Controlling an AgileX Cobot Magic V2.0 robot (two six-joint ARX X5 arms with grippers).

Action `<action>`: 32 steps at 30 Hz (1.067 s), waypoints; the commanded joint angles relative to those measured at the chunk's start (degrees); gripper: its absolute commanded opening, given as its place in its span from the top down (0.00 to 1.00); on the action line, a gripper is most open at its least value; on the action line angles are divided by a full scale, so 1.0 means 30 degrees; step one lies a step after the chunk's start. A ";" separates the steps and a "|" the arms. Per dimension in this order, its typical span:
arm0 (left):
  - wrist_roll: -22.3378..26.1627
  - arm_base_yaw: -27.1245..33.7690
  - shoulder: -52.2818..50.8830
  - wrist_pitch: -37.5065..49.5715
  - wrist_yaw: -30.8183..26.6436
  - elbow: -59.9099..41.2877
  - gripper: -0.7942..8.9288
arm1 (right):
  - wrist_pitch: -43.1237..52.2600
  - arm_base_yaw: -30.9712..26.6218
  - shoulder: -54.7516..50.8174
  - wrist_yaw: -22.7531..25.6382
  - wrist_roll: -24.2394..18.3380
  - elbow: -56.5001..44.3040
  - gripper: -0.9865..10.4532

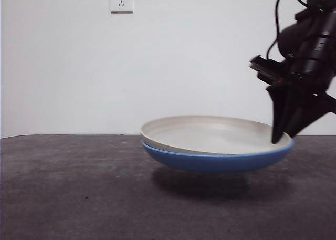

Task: Pick up the white plate, put it on the blue plate, put it on desk

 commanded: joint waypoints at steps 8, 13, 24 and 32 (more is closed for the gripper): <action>0.0233 -0.0146 0.0073 0.0277 -0.0051 0.0182 0.24 | 0.1100 0.1916 0.1027 -0.0306 0.1851 0.0510 0.91; 0.0233 -0.0146 0.0073 0.0284 -0.0051 0.0182 0.24 | 0.1311 0.2674 0.1705 -0.0328 0.2025 0.0510 0.91; 0.0219 -0.0146 0.0073 0.0233 -0.0044 0.0182 0.24 | 0.1843 0.3847 0.3067 0.0160 0.2390 0.0510 0.91; 0.0168 -0.0146 0.0073 0.0146 -0.0044 0.0182 0.24 | 0.1042 0.3752 0.3060 0.0270 0.2076 0.0510 0.91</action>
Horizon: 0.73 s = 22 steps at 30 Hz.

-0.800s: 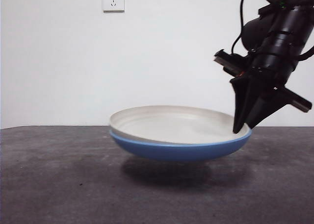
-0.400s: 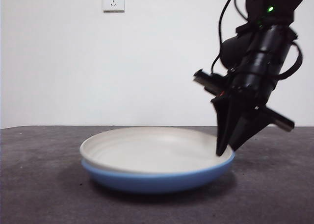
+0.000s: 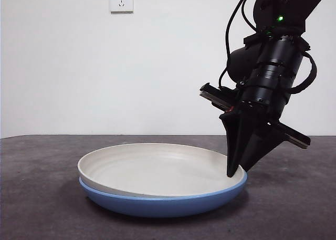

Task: Pick up the white plate, put it on the blue plate, put it on desk

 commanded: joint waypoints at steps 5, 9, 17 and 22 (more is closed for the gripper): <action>0.0168 -0.0146 0.0073 0.0175 -0.0044 0.0182 0.24 | -0.0510 0.0066 0.0357 0.0357 -0.0160 0.0372 0.91; 0.0153 -0.0146 0.0073 0.0168 -0.0044 0.0182 0.24 | -0.0823 0.0066 0.0357 0.1173 -0.0284 0.0372 0.91; 0.0087 -0.0146 0.0073 0.0168 -0.0044 0.0182 0.24 | -0.0729 0.0044 0.0153 0.1166 -0.0386 0.0379 0.78; 0.0087 -0.0146 0.0073 0.0160 -0.0044 0.0182 0.24 | -0.1049 -0.0277 -0.0423 0.1188 -0.0539 0.0816 0.64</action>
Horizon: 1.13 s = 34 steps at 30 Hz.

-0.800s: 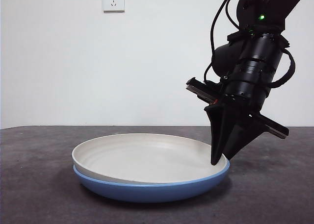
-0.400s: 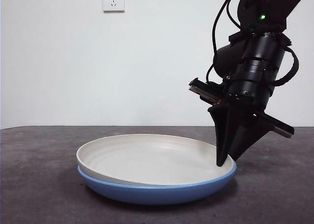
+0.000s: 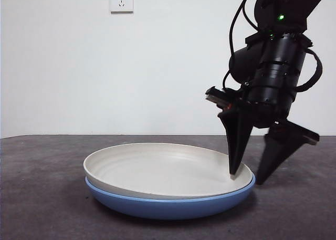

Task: Pick up the white plate, put it on the blue plate, put it on desk

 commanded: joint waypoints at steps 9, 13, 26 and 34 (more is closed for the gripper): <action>0.0073 -0.0138 0.0073 0.0189 -0.0044 0.0182 0.24 | -0.4146 -0.0342 -0.3206 0.3439 -0.1552 0.3730 0.41; 0.0073 -0.0138 0.0073 0.0189 -0.0044 0.0182 0.24 | -0.4998 -0.0160 -0.6033 0.3650 -0.1676 0.4459 0.40; -0.0044 -0.0138 0.0073 0.0321 -0.0044 0.0182 0.24 | -0.6965 0.0444 -1.6830 0.6659 -0.1734 0.4452 0.40; -0.0051 -0.0138 0.0073 0.0321 -0.0044 0.0182 0.24 | -0.7730 0.0444 -2.1434 0.6666 -0.2375 0.4452 0.40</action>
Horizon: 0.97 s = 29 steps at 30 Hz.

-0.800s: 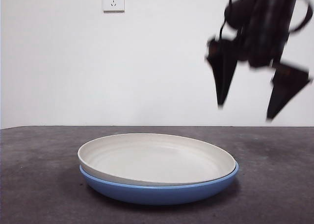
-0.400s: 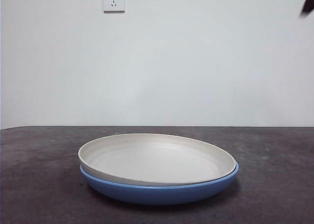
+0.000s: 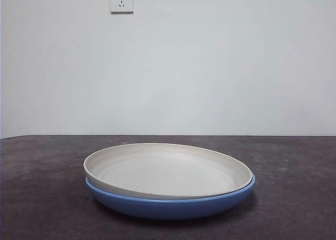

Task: Pick up the white plate, put it on the blue plate, put it on desk

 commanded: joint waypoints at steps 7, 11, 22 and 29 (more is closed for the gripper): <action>-0.0044 -0.0146 0.0073 0.0226 -0.0044 0.0182 0.24 | -0.1501 0.0117 -0.2586 0.0066 -0.0736 0.0372 0.40; -0.0044 -0.0146 0.0073 0.0233 -0.0044 0.0182 0.25 | -0.1508 0.0109 -0.3009 0.0066 -0.0714 0.0372 0.40; -0.0539 -0.0146 0.0073 0.0175 -0.0029 0.0189 0.89 | -0.1464 0.0102 -0.3002 -0.0073 -0.0714 0.0372 0.89; -0.0539 -0.0146 0.0073 0.0211 -0.0036 0.0189 0.89 | -0.1457 0.0102 -0.3002 -0.0073 -0.0714 0.0379 0.89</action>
